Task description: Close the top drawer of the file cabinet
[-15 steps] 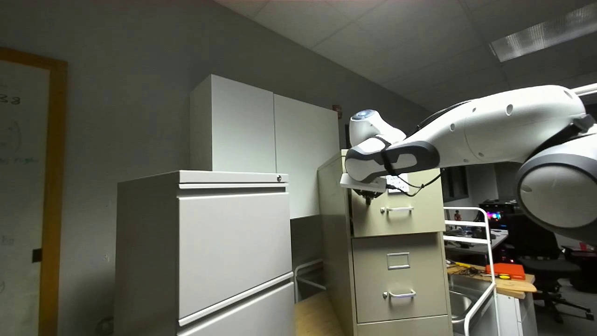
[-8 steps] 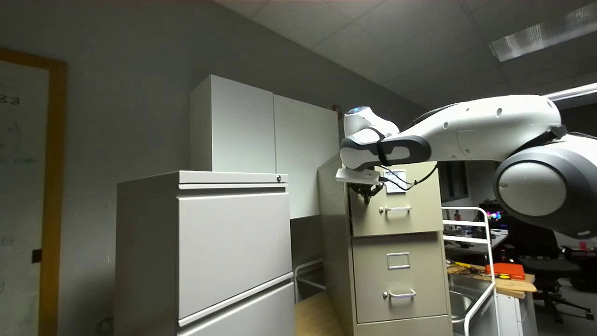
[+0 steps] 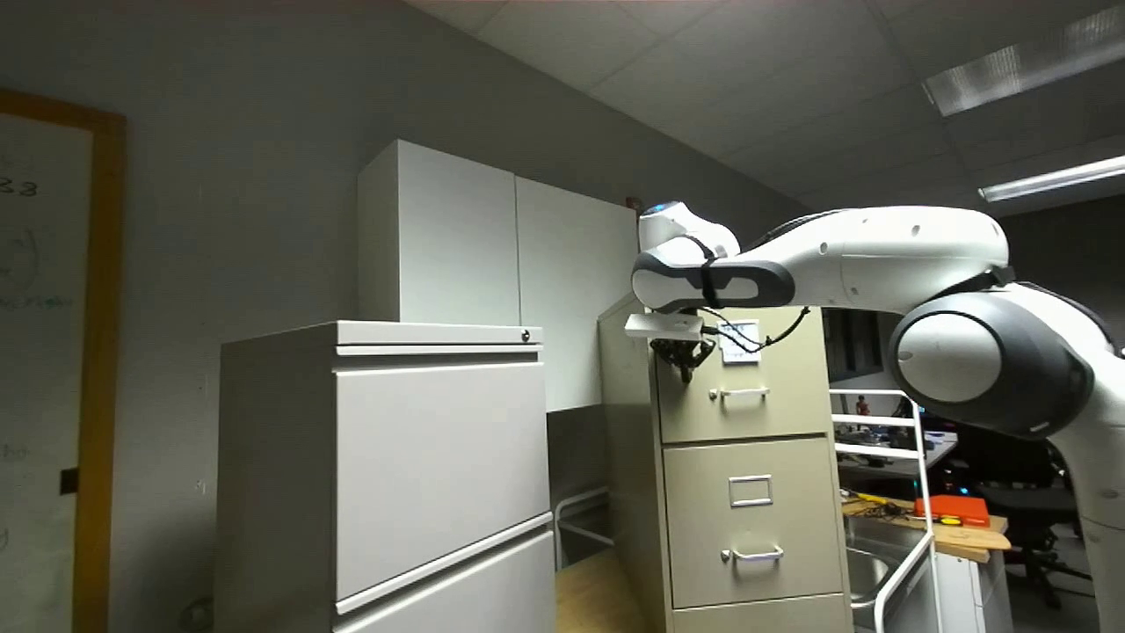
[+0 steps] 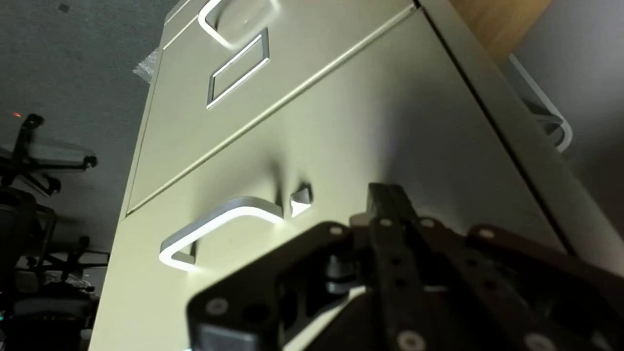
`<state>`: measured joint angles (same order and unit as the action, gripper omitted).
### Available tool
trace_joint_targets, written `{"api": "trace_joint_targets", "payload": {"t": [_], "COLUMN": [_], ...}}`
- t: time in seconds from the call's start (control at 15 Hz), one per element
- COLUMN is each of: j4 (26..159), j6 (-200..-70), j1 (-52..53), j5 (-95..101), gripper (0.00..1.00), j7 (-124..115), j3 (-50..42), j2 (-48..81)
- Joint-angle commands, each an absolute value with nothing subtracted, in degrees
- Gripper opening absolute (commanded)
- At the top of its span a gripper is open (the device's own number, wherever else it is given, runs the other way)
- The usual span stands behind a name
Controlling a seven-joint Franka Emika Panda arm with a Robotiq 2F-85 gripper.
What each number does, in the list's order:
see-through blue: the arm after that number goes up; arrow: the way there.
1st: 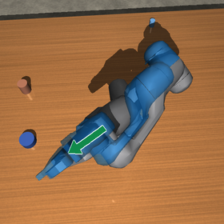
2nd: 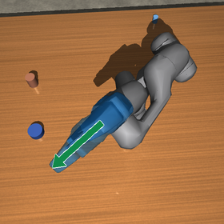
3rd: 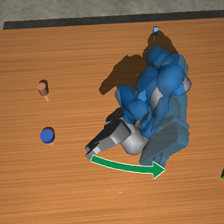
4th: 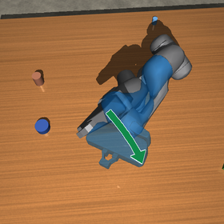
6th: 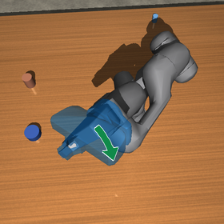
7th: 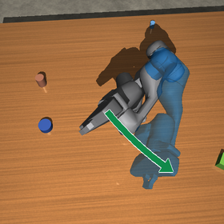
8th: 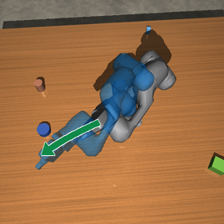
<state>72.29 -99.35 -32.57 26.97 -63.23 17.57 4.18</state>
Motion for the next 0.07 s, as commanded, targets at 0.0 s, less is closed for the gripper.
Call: {"api": "trace_joint_targets", "payload": {"t": [0.0], "j4": [59.2], "j6": [-102.7], "j1": [-21.5], "j5": [25.1], "gripper": [0.00], "j7": [-60.3], "j3": [4.0], "j2": [14.1]}}
